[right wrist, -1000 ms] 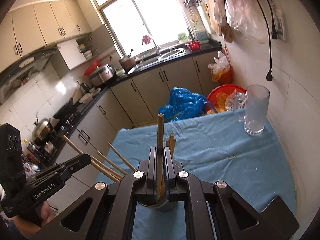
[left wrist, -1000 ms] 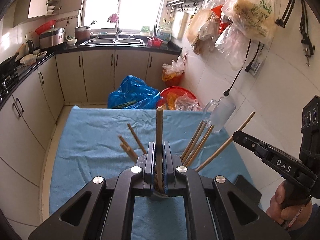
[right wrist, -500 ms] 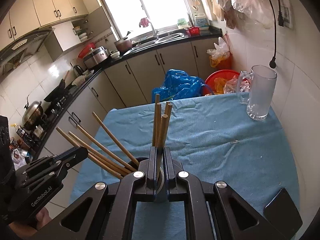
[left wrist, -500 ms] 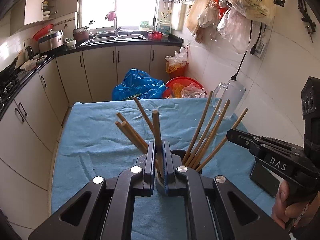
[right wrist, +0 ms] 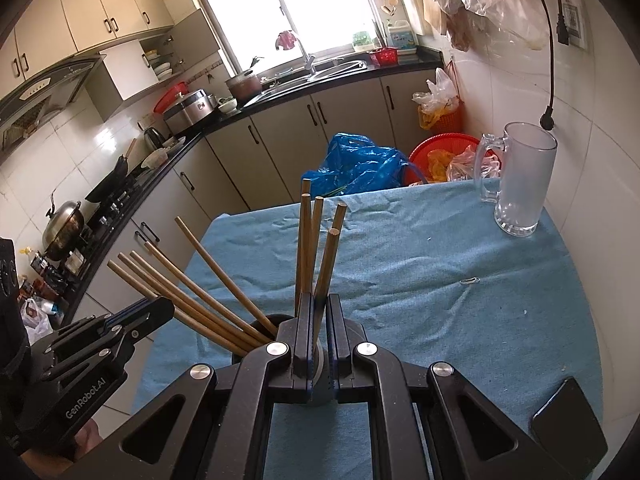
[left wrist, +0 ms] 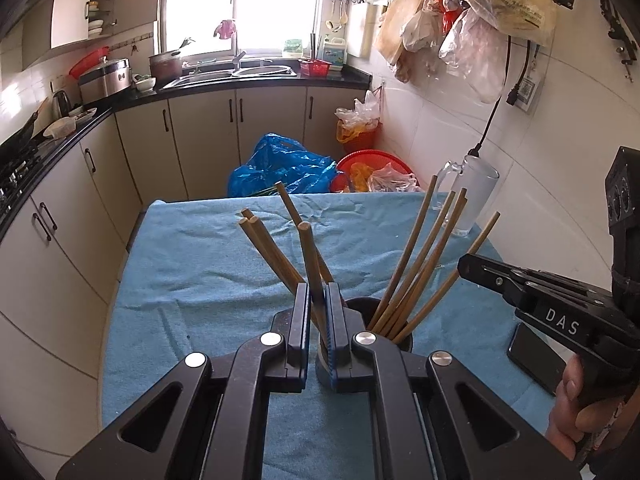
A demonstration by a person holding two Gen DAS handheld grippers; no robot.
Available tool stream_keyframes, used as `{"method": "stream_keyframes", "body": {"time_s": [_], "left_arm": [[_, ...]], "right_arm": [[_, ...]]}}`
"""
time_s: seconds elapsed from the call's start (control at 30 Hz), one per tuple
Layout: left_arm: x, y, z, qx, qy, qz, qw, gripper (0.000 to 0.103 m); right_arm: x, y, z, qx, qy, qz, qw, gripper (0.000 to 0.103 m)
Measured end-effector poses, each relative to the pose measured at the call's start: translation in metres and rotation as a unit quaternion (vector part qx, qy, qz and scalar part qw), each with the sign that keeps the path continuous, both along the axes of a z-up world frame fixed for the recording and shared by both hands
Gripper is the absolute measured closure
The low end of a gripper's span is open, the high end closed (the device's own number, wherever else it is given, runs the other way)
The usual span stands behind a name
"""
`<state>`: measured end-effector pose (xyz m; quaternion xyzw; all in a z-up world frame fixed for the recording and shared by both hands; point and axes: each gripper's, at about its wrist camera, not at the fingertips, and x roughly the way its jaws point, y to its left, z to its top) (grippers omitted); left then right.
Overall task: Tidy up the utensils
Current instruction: 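Lower both chopsticks into the holder cup with both tools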
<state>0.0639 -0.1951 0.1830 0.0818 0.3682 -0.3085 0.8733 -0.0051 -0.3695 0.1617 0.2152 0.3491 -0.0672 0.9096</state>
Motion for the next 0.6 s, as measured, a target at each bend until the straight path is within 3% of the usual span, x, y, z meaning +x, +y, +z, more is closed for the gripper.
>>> {"method": "stream_keyframes", "body": {"time_s": [0.6], "left_arm": [[-0.0028, 0.0018, -0.0008, 0.008, -0.001, 0.012, 0.9999, 0.096]], "right_arm": [[0.002, 0.0024, 0.0017, 0.009, 0.004, 0.011, 1.0, 0.096]]}}
